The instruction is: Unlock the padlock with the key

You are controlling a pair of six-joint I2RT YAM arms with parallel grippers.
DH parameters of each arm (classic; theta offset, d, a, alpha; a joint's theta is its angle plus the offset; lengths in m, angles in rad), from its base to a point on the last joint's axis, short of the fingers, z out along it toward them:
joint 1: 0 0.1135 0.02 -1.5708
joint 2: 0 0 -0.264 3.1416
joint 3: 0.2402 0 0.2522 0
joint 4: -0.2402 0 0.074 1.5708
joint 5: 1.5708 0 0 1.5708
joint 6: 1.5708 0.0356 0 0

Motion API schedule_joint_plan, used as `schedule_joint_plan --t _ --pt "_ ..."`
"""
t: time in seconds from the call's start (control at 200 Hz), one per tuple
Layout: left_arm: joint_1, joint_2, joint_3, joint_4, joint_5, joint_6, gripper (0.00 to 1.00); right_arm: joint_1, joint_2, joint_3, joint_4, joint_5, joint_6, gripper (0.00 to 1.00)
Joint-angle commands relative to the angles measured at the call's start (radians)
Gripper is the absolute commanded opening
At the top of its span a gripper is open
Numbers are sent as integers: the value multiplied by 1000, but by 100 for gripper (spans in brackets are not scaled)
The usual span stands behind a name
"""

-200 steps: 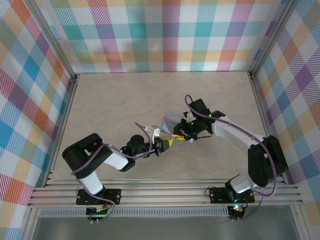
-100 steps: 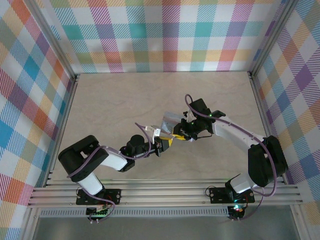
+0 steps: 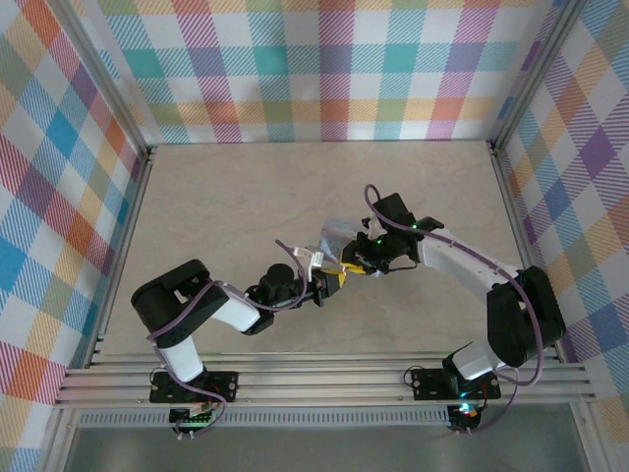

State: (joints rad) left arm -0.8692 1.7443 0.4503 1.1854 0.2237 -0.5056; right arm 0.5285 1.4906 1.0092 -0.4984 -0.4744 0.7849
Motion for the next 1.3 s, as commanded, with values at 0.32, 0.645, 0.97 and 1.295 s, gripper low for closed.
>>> schedule_joint_plan --t 0.32,0.645,0.97,1.295 --pt "7 -4 -75 150 -9 -24 0 9 53 -2 58 -20 -15 0" --pt "20 -83 -35 16 6 27 0 8 21 -48 51 17 -30 0" --pt "19 -263 -118 -342 -47 130 0 8 89 -50 118 182 -101 0" --pt "19 -655 -154 -768 -189 230 0 52 142 -121 208 405 -152 4"
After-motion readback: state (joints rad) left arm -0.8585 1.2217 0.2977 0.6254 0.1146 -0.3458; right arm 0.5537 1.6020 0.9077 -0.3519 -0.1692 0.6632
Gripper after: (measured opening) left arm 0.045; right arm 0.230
